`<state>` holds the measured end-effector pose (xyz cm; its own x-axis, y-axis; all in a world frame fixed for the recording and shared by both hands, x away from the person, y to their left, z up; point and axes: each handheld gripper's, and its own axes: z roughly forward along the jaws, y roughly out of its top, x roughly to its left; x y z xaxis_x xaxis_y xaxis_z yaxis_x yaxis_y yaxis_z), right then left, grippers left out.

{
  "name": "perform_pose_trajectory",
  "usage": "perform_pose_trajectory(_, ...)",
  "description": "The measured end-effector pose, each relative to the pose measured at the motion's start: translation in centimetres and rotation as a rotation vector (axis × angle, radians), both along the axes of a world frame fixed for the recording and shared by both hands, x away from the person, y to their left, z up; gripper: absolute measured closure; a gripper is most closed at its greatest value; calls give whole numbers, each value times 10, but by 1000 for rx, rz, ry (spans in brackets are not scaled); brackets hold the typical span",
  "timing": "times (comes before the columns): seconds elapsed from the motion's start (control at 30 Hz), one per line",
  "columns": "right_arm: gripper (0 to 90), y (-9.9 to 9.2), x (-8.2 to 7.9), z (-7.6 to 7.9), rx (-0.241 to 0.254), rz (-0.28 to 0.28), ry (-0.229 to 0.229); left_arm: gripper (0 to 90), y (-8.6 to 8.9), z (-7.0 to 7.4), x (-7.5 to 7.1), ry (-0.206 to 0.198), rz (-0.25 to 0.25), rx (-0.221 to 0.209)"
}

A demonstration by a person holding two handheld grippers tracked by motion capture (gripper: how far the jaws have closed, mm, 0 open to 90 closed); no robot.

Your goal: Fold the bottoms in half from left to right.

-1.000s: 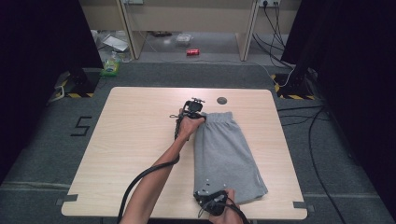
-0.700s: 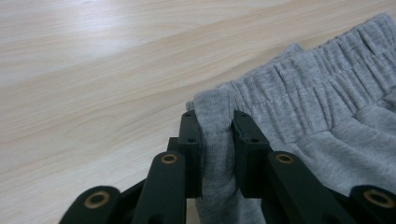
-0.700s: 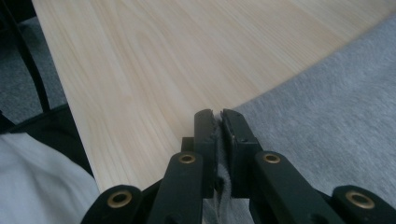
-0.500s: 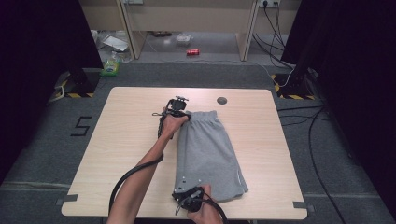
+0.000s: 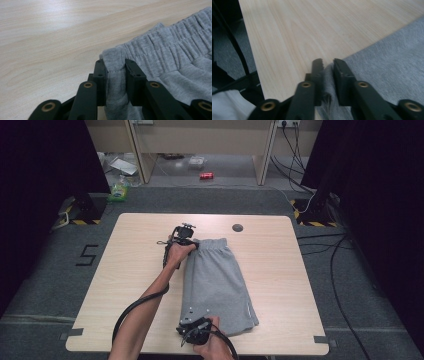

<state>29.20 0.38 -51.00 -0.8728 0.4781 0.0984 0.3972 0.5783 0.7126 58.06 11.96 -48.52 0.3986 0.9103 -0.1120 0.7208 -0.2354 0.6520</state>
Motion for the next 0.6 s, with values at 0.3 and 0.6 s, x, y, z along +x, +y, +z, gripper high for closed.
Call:
perform_pose_trajectory(0.3, 599, -3, -2, 15, 34, -3, -10, 644, 4, 2, -1, 12, 6, -28)
perform_pose_trajectory(0.6, 529, -26, 19, 37, 75, -80, -46, 590, 7, 3, 1, 23, 14, -49)
